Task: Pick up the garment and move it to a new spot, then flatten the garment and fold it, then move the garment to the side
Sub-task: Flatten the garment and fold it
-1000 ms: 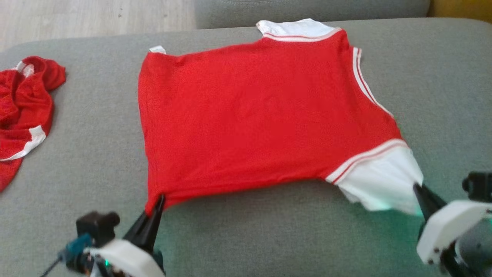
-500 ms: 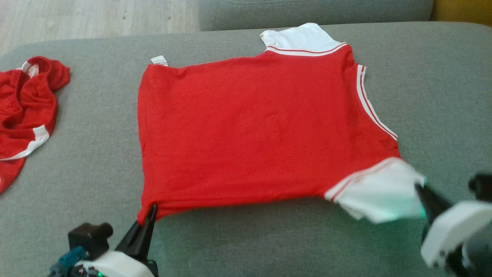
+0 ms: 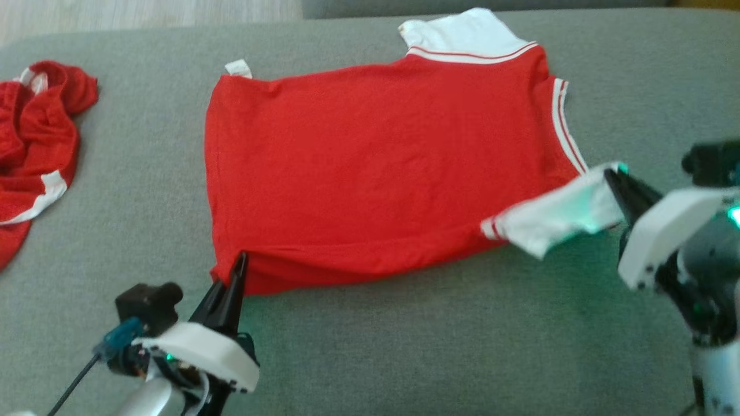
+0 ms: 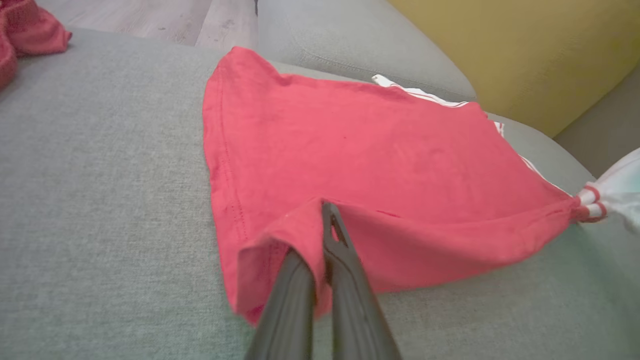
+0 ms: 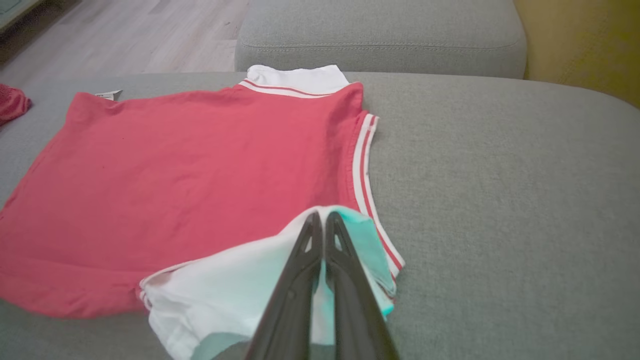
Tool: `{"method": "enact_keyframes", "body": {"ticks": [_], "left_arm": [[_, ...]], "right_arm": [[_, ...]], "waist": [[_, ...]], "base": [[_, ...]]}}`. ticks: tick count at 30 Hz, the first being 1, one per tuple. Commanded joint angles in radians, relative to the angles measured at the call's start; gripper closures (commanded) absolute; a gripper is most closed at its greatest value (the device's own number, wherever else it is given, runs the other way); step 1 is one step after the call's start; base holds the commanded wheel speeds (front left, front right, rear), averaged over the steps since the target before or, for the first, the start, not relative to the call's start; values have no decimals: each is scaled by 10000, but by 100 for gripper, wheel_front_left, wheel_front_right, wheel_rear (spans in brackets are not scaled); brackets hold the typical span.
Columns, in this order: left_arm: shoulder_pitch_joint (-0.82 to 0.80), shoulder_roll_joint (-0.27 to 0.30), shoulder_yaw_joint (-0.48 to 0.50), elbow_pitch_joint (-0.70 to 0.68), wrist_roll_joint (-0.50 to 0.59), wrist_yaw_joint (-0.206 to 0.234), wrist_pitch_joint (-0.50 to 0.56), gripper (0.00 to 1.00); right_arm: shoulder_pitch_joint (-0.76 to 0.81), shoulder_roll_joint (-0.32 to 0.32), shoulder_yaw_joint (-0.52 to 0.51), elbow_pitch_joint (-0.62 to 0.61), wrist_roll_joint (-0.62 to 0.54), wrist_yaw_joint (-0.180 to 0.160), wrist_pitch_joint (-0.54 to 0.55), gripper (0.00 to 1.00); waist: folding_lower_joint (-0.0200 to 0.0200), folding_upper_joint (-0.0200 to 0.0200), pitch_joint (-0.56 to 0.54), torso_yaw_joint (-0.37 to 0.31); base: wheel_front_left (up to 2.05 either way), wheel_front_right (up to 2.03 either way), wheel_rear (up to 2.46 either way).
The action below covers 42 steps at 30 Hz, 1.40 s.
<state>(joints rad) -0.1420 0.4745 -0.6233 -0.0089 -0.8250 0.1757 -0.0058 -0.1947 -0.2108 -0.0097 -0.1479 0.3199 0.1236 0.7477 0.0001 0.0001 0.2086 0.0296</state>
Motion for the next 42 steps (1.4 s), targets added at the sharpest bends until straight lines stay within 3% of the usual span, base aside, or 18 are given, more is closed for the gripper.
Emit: {"method": "enact_keyframes", "body": {"ticks": [1,17,18,19,20,21,22,31,42], "left_arm": [[-521,118,332,-138,-31,-18,-113,100],[-1890,-802,267,1820,-10,-392,-520,100],[-1933,-850,247,1906,-51,-426,-479,95],[-1973,-889,239,1976,-68,-449,-484,84],[-2002,-928,230,2049,-92,-465,-476,62],[-2025,-961,218,2125,-108,-463,-457,22],[-2047,-984,207,2199,-106,-444,-446,0],[-2010,-988,265,2448,48,-294,-841,0],[-1192,-858,244,2307,-42,486,-589,0]], "right_arm": [[-531,-209,208,-279,102,71,-45,100],[-2773,-806,1017,1638,275,71,-857,100],[-2863,-825,1070,1692,274,71,-1048,41],[-2947,-834,1108,1770,265,71,-1256,18],[-3016,-828,1148,1870,278,71,-1447,0],[-3088,-802,1179,1952,291,71,-1684,0],[-3180,-794,1252,2000,300,71,-1990,0],[-3496,-747,1486,2515,589,71,-4046,0],[-1716,-442,235,1771,464,71,-3781,0]], "waist": [[-1,-1,139,91],[-1,-1,932,420],[-1,-1,960,424],[-1,-1,982,429],[-1,-1,998,433],[-1,-1,1009,440],[-1,-1,1018,447],[-1,-1,768,469],[-1,-1,382,173]], "base": [[0,0,0],[0,0,0],[0,0,0],[0,0,0],[0,0,0],[0,0,0],[0,0,0],[0,0,0],[0,0,0]]}}
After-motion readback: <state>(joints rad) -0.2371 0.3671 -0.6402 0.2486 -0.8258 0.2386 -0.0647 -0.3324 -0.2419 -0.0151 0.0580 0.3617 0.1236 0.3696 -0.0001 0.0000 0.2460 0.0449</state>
